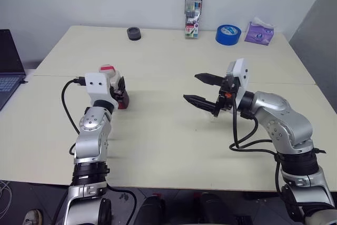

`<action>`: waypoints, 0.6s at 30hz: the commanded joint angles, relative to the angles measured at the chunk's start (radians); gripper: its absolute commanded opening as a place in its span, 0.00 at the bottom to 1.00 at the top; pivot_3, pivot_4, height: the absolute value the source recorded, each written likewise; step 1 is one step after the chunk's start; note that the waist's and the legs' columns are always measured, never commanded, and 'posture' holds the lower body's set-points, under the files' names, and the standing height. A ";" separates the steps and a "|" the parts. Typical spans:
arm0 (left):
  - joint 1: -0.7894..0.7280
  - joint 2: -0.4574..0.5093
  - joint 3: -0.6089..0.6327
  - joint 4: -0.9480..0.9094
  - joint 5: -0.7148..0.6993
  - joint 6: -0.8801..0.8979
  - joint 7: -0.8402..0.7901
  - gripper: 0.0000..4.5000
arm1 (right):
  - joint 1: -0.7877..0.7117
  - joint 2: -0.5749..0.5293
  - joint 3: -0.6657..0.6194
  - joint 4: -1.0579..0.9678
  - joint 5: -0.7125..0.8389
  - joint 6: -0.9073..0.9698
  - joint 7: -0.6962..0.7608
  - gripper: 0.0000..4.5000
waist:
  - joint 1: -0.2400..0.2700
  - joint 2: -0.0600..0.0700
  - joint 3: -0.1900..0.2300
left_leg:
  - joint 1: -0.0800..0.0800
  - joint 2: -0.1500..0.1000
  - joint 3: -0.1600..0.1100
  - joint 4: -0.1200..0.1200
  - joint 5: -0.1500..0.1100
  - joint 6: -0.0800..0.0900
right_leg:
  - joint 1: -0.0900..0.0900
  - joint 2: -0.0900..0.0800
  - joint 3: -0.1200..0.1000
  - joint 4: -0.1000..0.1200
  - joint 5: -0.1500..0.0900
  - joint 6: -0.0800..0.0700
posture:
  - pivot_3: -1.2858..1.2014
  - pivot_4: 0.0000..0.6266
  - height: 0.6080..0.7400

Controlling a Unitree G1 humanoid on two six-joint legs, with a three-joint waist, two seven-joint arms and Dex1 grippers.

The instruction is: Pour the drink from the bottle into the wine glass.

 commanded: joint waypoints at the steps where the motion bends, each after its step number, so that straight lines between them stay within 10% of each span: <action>1: -0.006 0.005 0.008 -0.048 -0.003 -0.017 0.005 0.39 | 0.001 -0.001 -0.013 -0.036 0.006 -0.017 -0.001 1.00 | 0.000 0.000 0.000 | 0.000 0.000 0.000 0.000 0.000 0.000 | 0.000 0.000 0.000 0.000 0.000 0.000 | 0.52 0.24 1.00; 18: 0.018 0.016 0.024 -0.116 -0.003 0.030 0.035 0.39 | -0.014 0.013 -0.001 -0.019 -0.003 -0.021 0.003 1.00 | 0.000 0.000 0.000 | 0.000 0.000 0.000 0.000 0.000 0.000 | 0.000 0.000 0.000 0.000 0.000 0.000 | 0.52 0.24 1.00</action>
